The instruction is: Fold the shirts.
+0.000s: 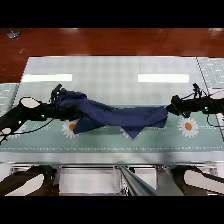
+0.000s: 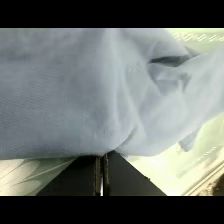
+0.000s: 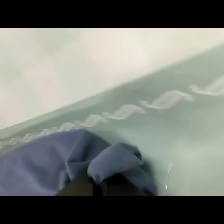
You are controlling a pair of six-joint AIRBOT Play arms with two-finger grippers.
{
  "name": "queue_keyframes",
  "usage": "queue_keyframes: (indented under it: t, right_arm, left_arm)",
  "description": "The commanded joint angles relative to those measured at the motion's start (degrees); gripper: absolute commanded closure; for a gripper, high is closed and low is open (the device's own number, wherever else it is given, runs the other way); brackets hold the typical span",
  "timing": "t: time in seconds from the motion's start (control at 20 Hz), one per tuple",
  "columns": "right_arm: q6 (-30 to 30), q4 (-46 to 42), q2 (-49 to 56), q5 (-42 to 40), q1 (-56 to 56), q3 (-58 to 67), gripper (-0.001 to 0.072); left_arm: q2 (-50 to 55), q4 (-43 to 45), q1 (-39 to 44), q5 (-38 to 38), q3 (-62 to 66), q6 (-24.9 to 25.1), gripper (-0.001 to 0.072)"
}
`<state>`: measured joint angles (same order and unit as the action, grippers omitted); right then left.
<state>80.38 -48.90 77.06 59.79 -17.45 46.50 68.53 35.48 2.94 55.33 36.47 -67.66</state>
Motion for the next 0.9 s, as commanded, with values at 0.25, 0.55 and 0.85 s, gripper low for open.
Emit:
queue_keyframes:
  t: [0.25, 0.55, 0.85]
  right_arm:
    - [3.48, -1.03, -12.74, 6.32, 2.99, 36.92, 0.0682]
    - [3.87, -5.79, -27.74, 7.96, 3.02, 56.87, 0.0682]
    - [4.46, -17.55, -42.86, 14.08, 2.97, 57.46, 0.0681]
  left_arm:
    - [-2.29, -3.45, -9.6, 15.1, 39.47, -1.73, 0.0691]
    - [-3.85, -2.67, -13.18, 21.66, 74.84, -7.28, 0.0691]
    - [-14.97, -0.46, -15.12, 29.68, 81.77, -10.47, 0.0692]
